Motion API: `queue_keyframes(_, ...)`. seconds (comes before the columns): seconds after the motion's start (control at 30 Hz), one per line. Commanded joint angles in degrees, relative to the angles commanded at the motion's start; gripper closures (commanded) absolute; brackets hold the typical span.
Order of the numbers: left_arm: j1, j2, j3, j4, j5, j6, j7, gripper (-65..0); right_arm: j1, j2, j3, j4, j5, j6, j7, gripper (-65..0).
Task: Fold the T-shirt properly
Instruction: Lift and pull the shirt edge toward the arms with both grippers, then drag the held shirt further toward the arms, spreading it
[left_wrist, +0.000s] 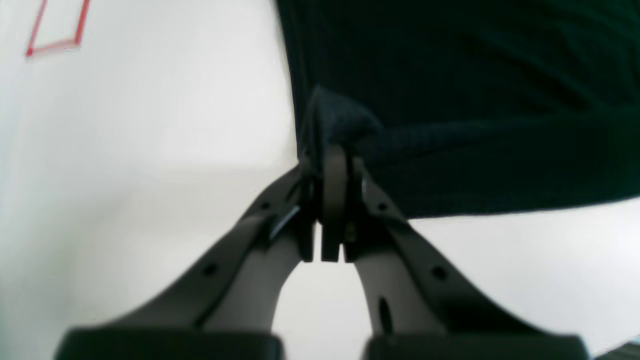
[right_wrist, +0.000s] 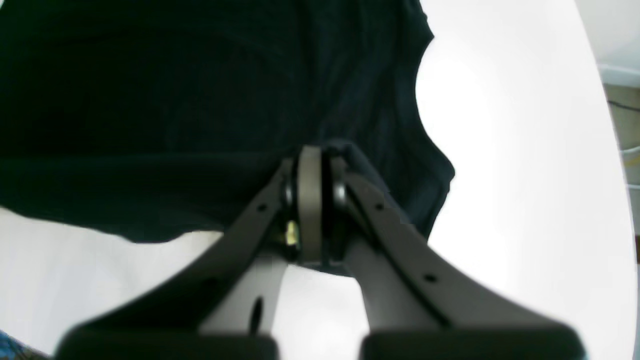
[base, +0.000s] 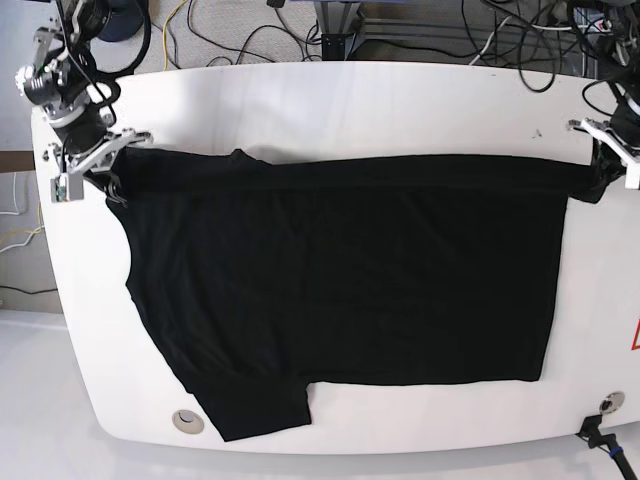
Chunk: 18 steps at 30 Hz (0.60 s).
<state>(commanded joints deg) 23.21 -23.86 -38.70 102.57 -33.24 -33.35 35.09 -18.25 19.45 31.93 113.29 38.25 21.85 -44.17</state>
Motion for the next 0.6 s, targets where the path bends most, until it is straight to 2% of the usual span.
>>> queue_keyframes(0.23, -4.1, -0.2, 4.7, -3.6, 1.3, -0.2, -0.9, 0.0, 9.7, 2.3, -4.5, -10.0, -1.1, 0.06, 0.4, 0.0)
queue_keyframes(0.43, -9.0, -0.7, 8.4, -9.6, 5.6, -0.6, -1.8, 0.0, 18.2, 4.1, -8.3, -19.0, -8.1, 0.17, 1.1, 0.0)
queue_keyframes(0.6, -13.3, -0.6, 9.3, -15.2, 8.7, -0.8, -2.7, 0.0, 23.2, 4.9, -10.5, -24.6, -12.9, 0.2, 2.2, 0.0)
